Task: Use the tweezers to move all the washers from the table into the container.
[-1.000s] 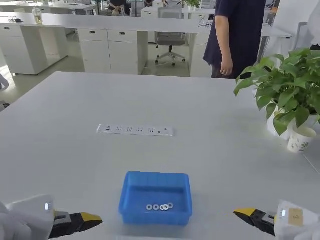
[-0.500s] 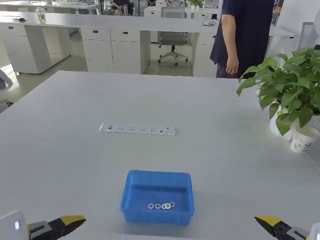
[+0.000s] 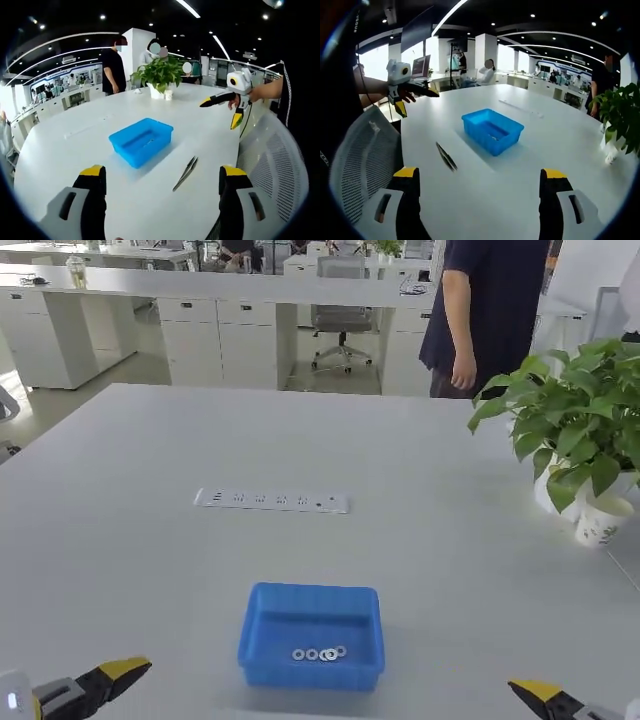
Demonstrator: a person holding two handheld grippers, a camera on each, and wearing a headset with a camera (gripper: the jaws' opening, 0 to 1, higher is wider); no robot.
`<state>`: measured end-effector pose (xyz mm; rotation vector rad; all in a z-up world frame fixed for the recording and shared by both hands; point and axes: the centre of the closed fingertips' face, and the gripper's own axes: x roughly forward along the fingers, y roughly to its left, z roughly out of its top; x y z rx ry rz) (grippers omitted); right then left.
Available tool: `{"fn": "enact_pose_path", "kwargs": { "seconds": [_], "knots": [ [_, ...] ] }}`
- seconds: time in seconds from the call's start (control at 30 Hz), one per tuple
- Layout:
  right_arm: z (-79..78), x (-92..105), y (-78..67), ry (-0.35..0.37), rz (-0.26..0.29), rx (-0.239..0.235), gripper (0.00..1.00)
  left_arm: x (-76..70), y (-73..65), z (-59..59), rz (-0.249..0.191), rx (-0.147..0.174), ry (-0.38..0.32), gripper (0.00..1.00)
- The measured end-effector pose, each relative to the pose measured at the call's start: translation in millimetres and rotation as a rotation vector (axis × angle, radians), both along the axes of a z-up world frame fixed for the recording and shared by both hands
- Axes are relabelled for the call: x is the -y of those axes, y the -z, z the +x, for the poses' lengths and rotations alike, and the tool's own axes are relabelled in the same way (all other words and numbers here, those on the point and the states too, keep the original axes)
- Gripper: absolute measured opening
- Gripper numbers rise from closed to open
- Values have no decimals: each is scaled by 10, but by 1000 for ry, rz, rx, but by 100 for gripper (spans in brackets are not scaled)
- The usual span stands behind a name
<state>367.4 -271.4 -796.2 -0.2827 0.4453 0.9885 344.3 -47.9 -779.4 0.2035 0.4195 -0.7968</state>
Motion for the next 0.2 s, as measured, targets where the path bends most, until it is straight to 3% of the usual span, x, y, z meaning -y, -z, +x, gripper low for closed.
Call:
{"fn": "enact_pose_path", "kwargs": {
  "seconds": [0.2],
  "knots": [
    [-13,1,3,4,3,4,100,0,-1,-2,0,9,-1,99]
  ]
}}
